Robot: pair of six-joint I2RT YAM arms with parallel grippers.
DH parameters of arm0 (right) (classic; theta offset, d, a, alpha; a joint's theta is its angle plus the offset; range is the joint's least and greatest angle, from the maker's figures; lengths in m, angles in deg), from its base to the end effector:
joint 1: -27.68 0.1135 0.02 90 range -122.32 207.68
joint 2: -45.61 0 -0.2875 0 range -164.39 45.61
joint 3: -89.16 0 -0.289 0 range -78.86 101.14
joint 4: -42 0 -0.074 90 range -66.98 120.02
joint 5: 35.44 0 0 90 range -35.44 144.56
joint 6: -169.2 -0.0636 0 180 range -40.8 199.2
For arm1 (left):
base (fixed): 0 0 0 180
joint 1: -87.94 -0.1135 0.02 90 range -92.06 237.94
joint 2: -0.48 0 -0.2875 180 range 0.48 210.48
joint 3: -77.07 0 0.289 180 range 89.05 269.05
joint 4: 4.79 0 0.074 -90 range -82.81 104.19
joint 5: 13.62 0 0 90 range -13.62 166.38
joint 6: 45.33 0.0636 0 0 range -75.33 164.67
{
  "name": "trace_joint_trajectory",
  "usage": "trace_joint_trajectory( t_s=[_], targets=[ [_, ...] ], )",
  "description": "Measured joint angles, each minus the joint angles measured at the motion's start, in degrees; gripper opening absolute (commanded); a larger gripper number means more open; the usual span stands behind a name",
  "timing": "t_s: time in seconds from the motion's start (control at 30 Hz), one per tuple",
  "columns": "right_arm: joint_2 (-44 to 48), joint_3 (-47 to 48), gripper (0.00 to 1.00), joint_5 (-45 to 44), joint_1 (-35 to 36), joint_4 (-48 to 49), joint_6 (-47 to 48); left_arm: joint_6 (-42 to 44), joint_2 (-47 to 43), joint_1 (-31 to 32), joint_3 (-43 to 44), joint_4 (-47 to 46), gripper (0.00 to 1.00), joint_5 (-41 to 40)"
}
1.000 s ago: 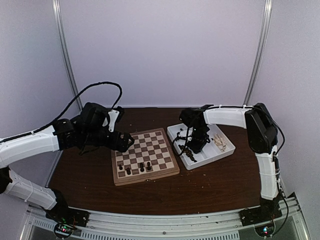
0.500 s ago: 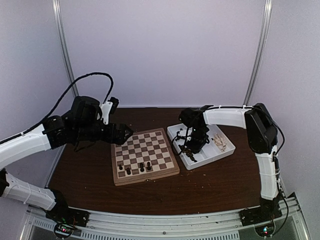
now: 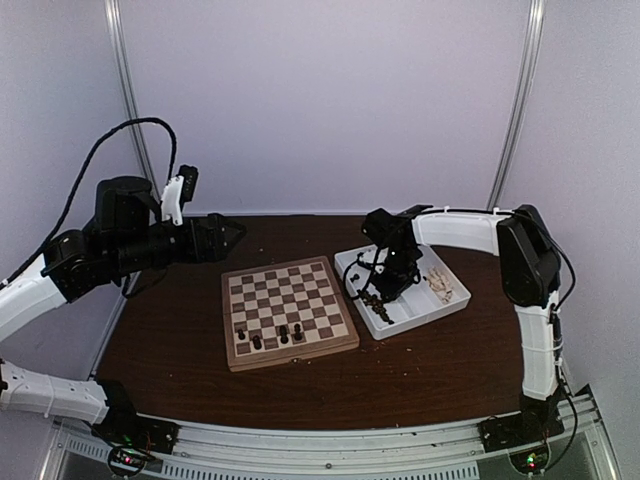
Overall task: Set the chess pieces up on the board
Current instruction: Pick up the chess piece from the storage box.
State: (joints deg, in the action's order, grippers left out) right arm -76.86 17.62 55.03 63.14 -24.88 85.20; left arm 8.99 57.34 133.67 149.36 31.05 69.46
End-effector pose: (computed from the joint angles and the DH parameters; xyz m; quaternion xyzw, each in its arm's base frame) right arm 0.3878 0.2769 0.1502 -0.3531 0.9322 0.0241 0.0758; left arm 0.1939 -0.1879 0.3833 0.0375 0.8196 -0.3339 0.4641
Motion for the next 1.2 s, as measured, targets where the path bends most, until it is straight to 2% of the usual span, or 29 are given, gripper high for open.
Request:
trace_joint_trajectory(
  t_s=[0.4, 0.93, 1.2],
  targets=[
    [0.5, 0.0, 0.26, 2.3, -0.5, 3.0, -10.8, -1.3, -1.7, 0.0, 0.0, -1.0, 0.98, 3.1],
    [0.0, 1.0, 0.25, 1.5, -0.5, 3.3, -13.6, -11.3, -6.2, 0.0, 4.2, -7.4, 0.98, 6.4],
    [-1.1, 1.1, 0.25, 1.4, -0.5, 3.6, -13.7, -12.7, -7.0, 0.0, 4.0, -11.0, 0.98, 10.3]
  ],
)
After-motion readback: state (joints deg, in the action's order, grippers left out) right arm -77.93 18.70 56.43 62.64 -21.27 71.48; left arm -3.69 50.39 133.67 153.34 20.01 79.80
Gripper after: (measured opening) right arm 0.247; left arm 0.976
